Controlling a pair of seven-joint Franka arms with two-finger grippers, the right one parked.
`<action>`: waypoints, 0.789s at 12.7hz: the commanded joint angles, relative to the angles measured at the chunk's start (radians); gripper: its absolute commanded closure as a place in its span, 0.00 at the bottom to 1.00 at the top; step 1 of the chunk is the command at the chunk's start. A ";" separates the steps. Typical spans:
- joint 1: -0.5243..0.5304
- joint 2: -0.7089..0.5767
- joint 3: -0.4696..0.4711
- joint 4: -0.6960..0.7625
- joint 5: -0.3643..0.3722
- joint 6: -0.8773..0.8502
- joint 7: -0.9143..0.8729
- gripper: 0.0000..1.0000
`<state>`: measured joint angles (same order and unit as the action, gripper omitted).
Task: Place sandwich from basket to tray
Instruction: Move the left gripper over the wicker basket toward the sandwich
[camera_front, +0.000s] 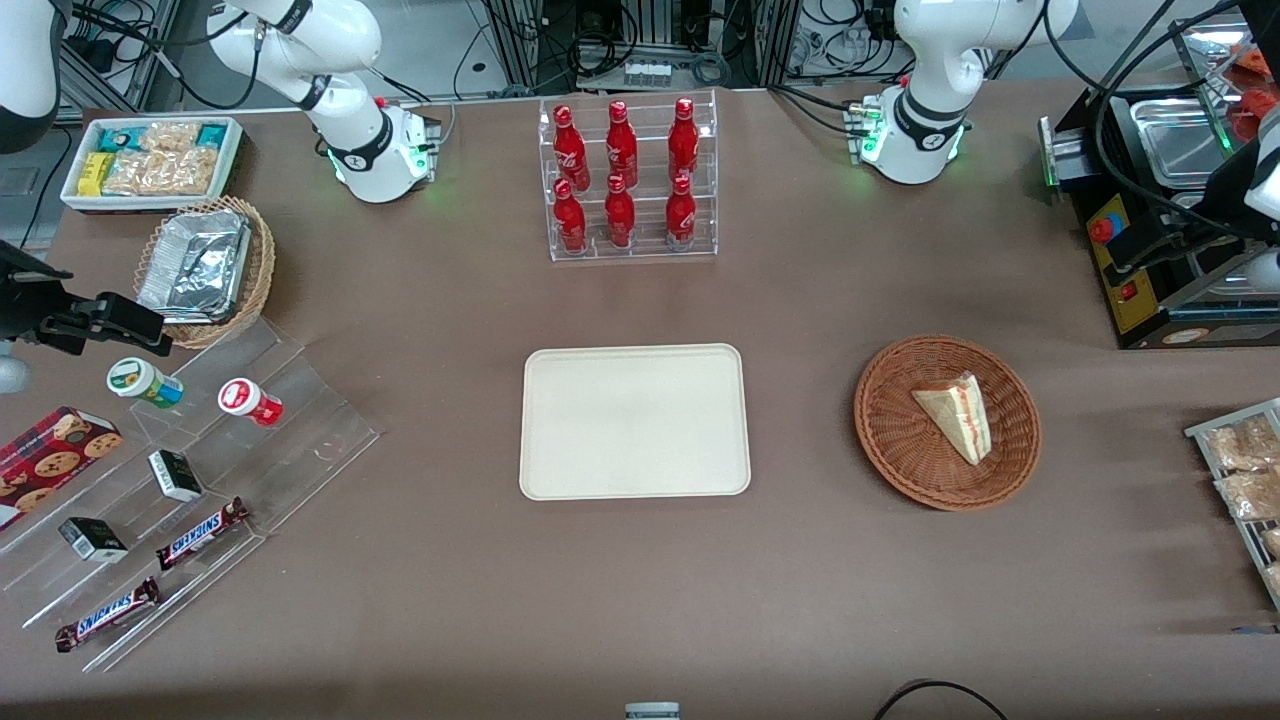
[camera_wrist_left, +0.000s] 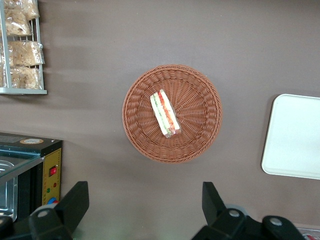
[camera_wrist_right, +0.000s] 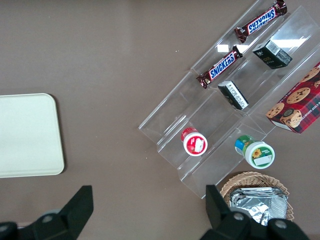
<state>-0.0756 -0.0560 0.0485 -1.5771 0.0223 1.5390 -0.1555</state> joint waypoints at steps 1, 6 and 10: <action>-0.009 -0.011 0.007 -0.006 -0.007 -0.010 0.013 0.00; -0.007 -0.022 0.007 -0.111 0.005 0.050 -0.002 0.00; -0.006 -0.036 0.007 -0.305 0.008 0.234 -0.086 0.00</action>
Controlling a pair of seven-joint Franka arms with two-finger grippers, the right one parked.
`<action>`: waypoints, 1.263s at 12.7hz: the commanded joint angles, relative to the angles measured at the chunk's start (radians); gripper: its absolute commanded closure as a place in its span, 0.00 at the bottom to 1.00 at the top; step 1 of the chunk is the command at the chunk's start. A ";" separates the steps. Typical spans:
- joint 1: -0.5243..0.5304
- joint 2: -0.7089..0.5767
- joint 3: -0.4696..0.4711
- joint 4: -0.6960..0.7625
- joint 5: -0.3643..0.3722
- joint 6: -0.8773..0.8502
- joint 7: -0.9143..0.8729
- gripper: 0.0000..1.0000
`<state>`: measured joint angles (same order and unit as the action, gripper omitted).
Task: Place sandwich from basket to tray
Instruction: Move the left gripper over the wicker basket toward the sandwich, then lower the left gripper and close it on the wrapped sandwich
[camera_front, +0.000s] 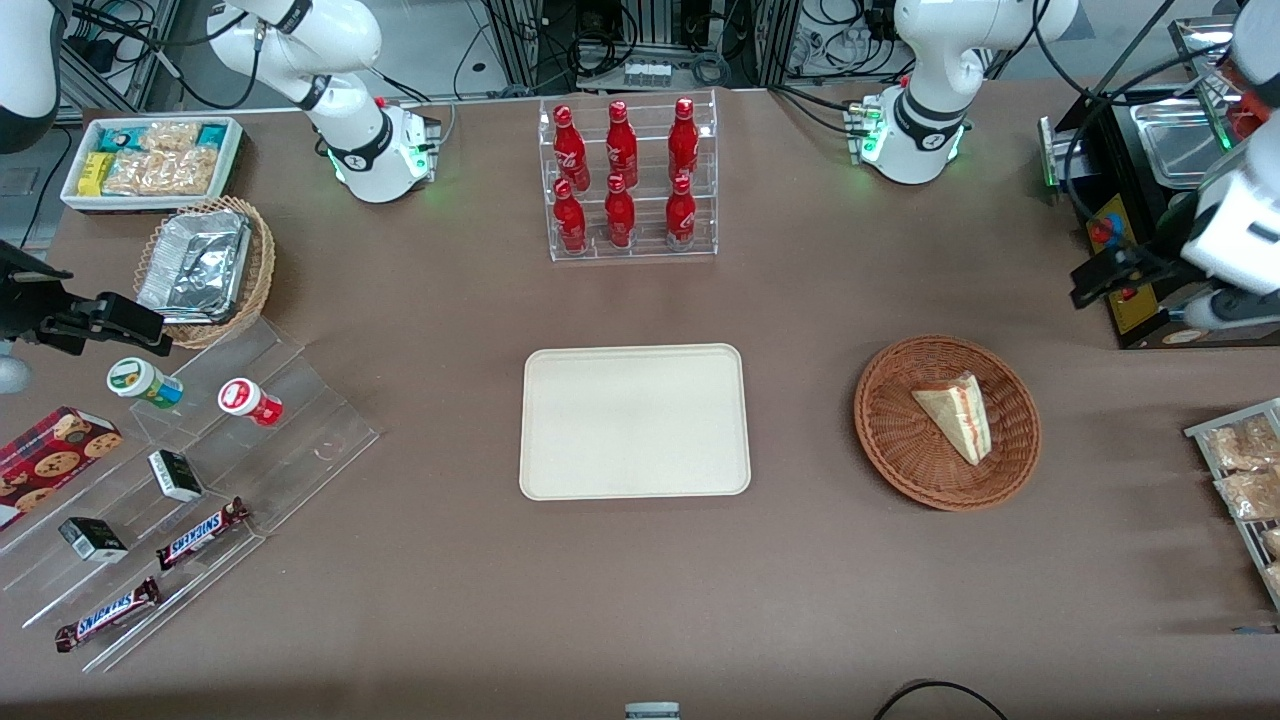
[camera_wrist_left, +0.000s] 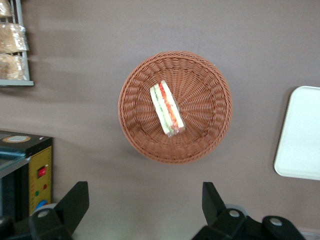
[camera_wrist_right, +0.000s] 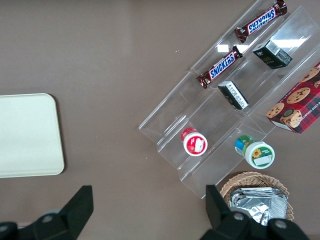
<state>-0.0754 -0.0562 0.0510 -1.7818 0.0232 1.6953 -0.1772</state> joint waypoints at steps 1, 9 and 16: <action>-0.007 -0.031 0.003 -0.144 0.008 0.134 -0.130 0.00; -0.021 0.047 -0.008 -0.402 0.009 0.547 -0.404 0.00; -0.033 0.203 -0.013 -0.439 0.009 0.745 -0.513 0.00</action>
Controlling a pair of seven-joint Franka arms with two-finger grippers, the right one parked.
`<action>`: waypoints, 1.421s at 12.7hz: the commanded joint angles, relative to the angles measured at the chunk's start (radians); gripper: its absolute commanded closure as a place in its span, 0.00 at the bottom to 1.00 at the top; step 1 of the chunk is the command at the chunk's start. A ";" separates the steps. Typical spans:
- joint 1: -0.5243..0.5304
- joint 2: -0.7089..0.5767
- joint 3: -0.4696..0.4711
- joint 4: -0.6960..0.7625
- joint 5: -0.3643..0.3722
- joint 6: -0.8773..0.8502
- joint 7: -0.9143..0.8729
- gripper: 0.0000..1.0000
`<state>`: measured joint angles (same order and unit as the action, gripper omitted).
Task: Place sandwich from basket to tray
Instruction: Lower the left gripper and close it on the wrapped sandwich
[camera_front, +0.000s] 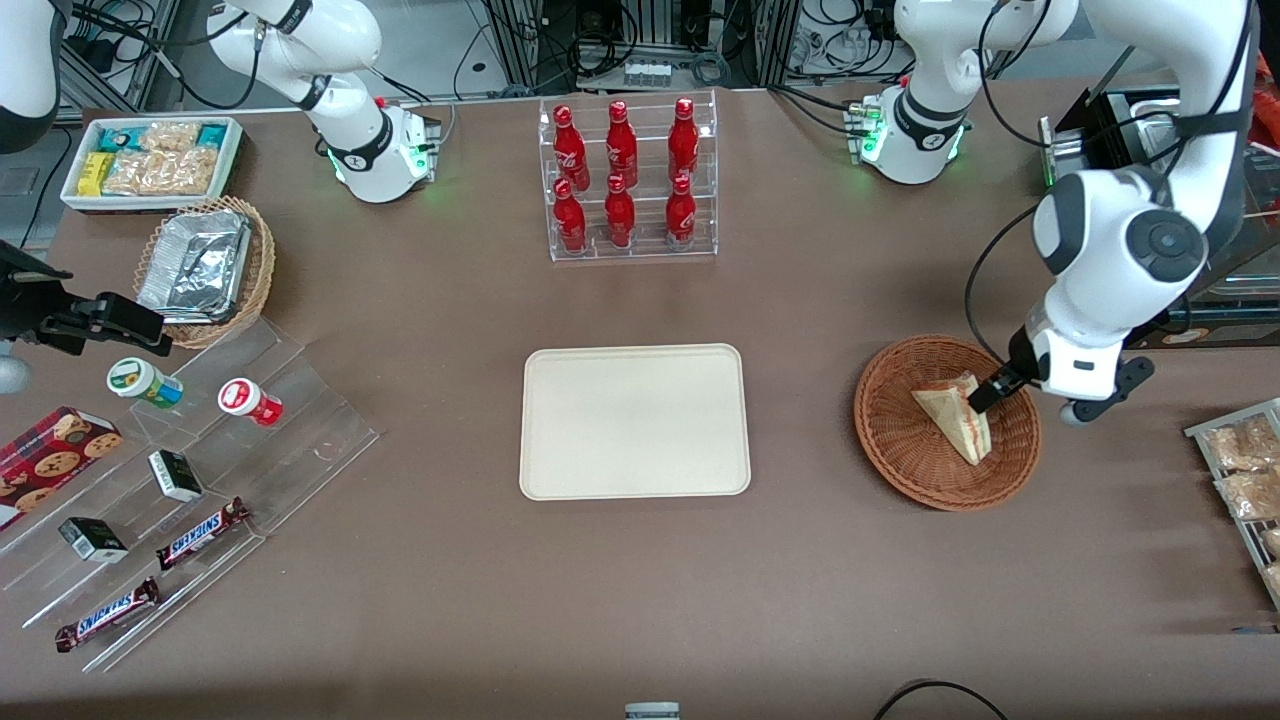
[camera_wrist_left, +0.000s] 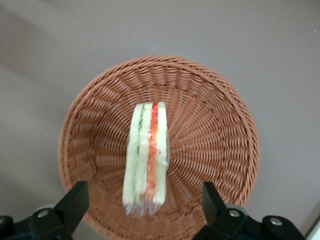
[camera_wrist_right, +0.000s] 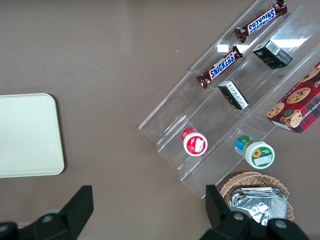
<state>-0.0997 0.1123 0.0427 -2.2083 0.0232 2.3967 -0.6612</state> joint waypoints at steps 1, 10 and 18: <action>-0.012 0.052 -0.004 -0.013 0.009 0.044 -0.035 0.00; -0.025 0.129 -0.004 -0.033 0.008 0.035 -0.041 0.24; -0.037 0.122 -0.006 0.028 0.014 -0.042 -0.024 1.00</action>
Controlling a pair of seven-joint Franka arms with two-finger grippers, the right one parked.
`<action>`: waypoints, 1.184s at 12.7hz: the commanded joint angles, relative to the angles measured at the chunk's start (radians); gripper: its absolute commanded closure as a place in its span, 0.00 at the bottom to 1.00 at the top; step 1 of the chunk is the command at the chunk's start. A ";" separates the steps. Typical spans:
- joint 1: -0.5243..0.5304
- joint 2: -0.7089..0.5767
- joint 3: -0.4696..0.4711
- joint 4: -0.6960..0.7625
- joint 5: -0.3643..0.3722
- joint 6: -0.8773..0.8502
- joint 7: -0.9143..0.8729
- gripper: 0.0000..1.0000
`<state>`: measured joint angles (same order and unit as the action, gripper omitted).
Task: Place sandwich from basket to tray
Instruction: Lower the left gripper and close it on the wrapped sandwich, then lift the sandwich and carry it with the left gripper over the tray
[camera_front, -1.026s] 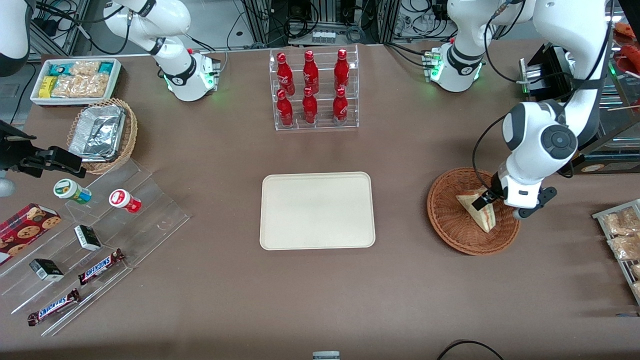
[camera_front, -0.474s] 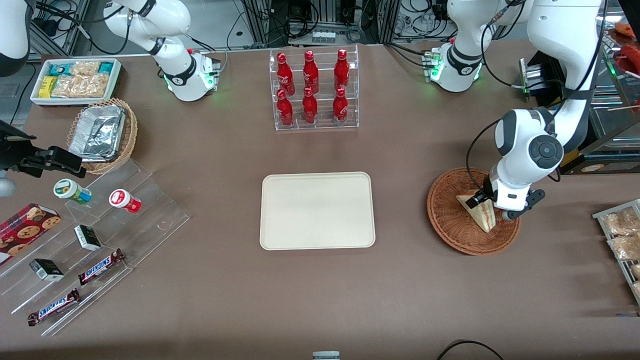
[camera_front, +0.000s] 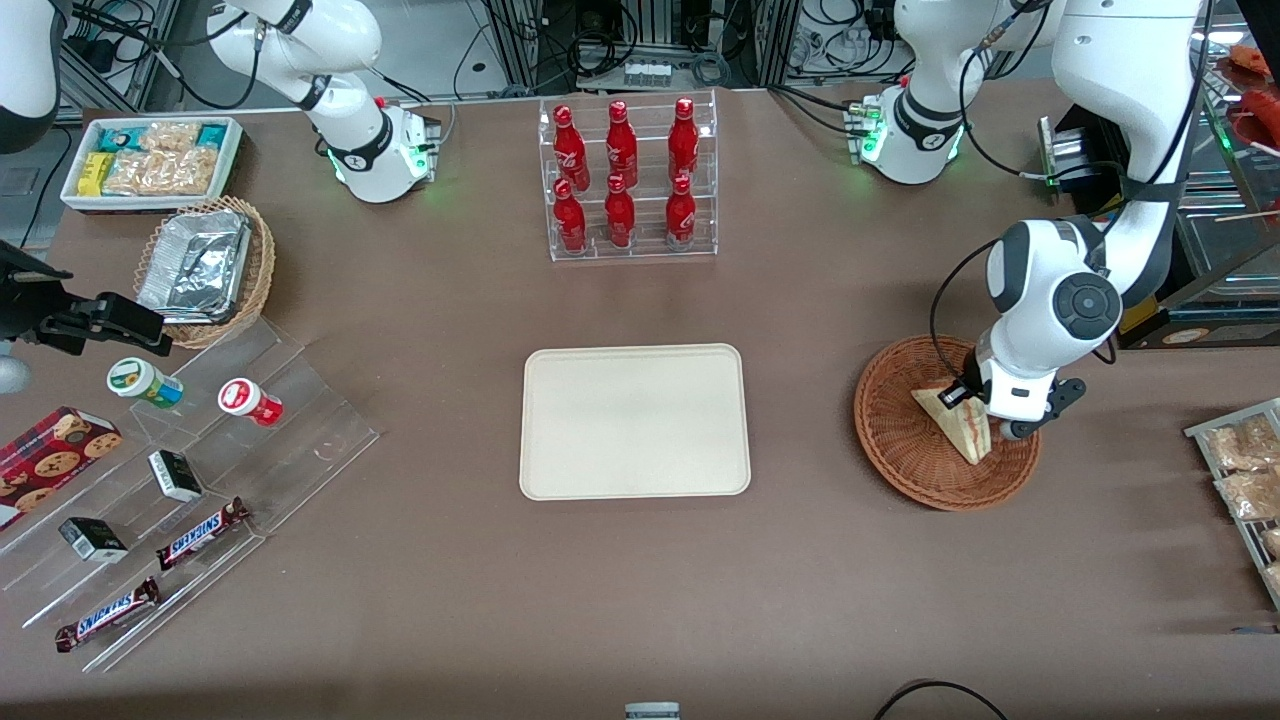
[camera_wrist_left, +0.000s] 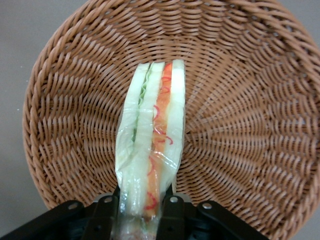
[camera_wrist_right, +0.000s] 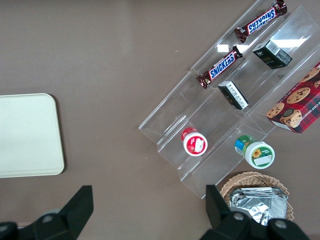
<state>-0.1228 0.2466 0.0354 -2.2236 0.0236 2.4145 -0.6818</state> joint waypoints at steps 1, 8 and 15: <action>-0.018 -0.013 0.001 0.079 0.042 -0.112 -0.004 1.00; -0.240 -0.015 0.000 0.289 0.081 -0.354 -0.002 1.00; -0.458 0.161 -0.006 0.491 0.062 -0.353 -0.010 1.00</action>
<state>-0.5358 0.3095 0.0190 -1.8495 0.0870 2.0845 -0.6824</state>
